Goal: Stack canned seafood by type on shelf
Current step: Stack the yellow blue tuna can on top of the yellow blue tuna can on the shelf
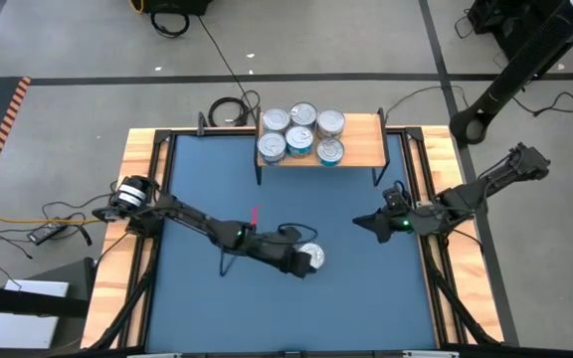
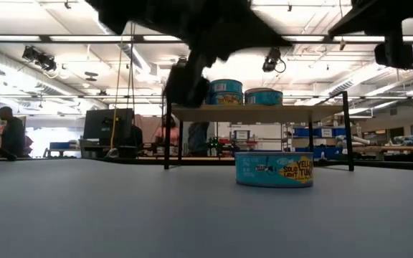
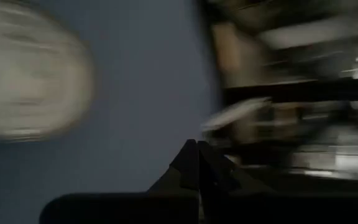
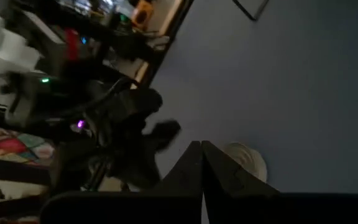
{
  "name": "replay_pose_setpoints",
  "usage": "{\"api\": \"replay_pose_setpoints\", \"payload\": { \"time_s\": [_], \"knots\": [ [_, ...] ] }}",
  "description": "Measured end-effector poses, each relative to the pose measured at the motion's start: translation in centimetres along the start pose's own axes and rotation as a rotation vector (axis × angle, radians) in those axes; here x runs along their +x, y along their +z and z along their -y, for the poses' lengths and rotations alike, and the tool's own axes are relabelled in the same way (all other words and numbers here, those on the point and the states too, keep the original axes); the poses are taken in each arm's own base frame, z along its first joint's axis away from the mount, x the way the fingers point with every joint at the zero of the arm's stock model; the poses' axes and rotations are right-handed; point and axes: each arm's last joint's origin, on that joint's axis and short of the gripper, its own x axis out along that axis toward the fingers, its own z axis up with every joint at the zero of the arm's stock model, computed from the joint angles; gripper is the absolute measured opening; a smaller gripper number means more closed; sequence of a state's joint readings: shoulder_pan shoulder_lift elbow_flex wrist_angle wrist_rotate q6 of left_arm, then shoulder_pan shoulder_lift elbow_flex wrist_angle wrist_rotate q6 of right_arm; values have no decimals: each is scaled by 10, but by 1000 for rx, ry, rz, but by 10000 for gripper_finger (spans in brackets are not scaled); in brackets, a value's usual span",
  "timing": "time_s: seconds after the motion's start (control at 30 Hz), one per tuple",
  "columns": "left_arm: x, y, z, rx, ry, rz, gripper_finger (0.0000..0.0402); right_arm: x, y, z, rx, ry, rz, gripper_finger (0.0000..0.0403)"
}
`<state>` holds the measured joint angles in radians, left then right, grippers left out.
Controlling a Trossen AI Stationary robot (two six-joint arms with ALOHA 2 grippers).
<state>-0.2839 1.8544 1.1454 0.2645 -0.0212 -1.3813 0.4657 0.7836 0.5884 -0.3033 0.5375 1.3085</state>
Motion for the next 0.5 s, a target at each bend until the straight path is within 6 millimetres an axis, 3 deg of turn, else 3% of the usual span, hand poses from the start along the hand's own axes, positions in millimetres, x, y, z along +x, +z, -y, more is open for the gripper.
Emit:
{"api": "replay_pose_setpoints", "payload": {
  "time_s": [0.13,0.27,0.4,0.5],
  "knots": [
    [-9,-7,-15,-128,-241,80,0,1,-11,-4,23,70,21,5],
    [-14,-15,-47,-223,-187,120,0,15,-32,15,114,139,31,4],
    [-16,-24,-55,-243,-149,116,0,25,-52,45,273,213,74,3],
    [-14,-23,-57,-248,-88,127,0,28,-58,56,317,255,94,2]
  ]
}}
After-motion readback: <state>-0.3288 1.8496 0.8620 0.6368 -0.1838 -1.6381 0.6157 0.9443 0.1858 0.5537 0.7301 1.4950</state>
